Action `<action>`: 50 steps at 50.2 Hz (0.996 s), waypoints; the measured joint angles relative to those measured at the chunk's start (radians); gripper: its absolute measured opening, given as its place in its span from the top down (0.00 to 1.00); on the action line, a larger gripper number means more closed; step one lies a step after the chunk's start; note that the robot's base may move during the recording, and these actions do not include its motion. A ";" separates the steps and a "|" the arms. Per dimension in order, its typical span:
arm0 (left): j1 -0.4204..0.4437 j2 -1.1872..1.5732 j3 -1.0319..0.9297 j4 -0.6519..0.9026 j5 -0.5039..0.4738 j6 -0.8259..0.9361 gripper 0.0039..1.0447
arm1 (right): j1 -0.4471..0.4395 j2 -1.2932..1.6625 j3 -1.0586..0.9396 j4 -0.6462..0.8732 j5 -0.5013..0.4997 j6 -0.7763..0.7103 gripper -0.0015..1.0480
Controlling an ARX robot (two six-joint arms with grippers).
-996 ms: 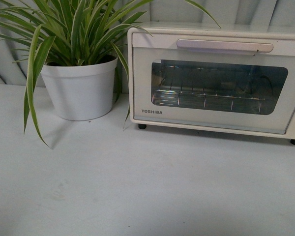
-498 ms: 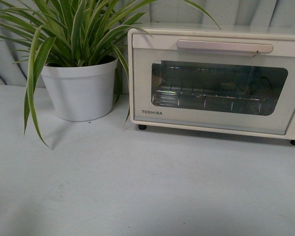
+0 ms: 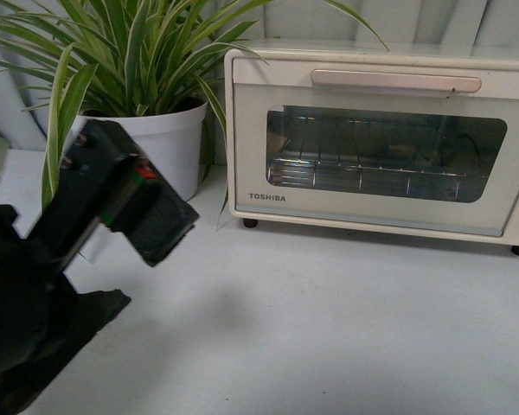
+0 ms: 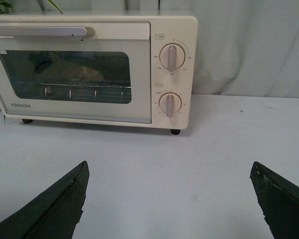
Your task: Open oven
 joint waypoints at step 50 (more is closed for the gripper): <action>-0.129 0.433 0.314 0.051 0.011 -0.197 0.06 | 0.000 0.000 0.000 0.000 0.000 0.000 0.09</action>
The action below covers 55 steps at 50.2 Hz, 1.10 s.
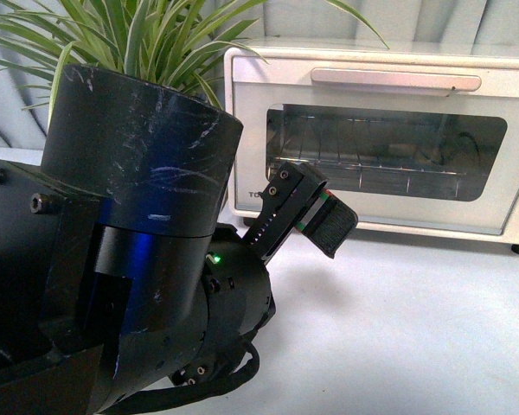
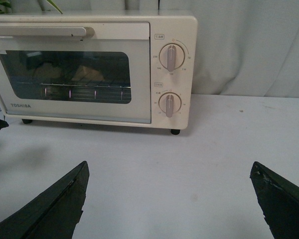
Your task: Open oven
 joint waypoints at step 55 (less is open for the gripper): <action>-0.001 -0.006 0.005 -0.028 0.005 0.004 0.06 | 0.176 1.225 0.777 0.225 0.175 0.328 0.09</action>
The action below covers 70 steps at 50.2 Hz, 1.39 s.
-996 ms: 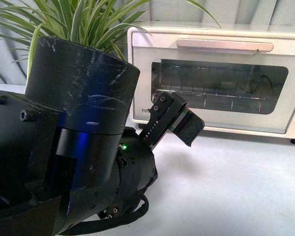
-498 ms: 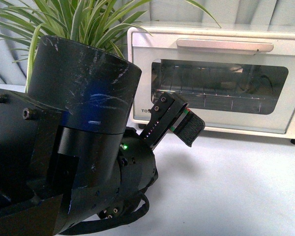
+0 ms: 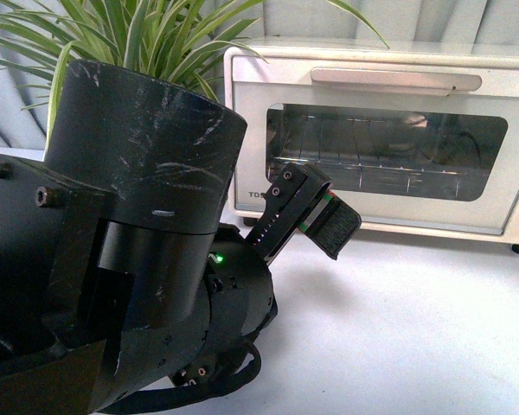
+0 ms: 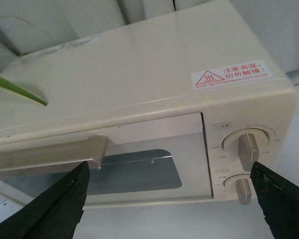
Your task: Open oven
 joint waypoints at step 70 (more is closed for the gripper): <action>0.011 -0.022 -0.014 -0.012 0.014 -0.001 0.06 | 0.081 0.264 0.267 -0.199 0.087 0.233 0.09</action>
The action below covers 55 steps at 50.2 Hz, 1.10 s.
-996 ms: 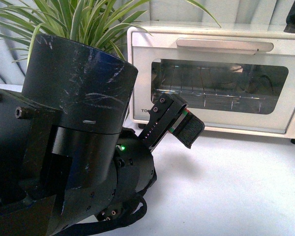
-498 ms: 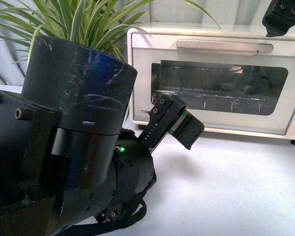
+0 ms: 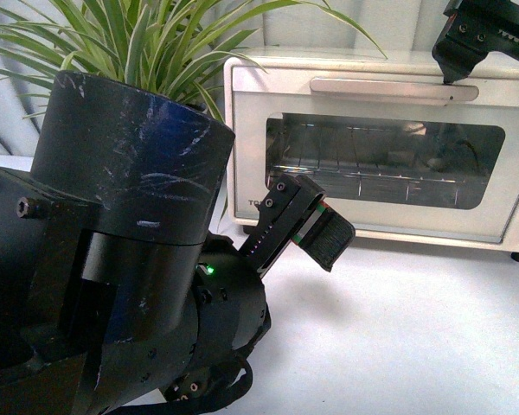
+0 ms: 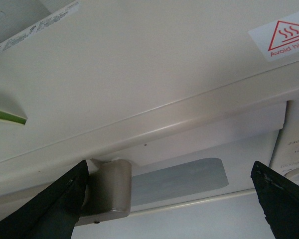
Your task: Open oven
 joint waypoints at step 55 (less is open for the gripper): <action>0.001 -0.002 -0.003 -0.002 0.000 -0.001 0.06 | 0.038 -0.117 -0.151 0.025 -0.079 -0.156 0.09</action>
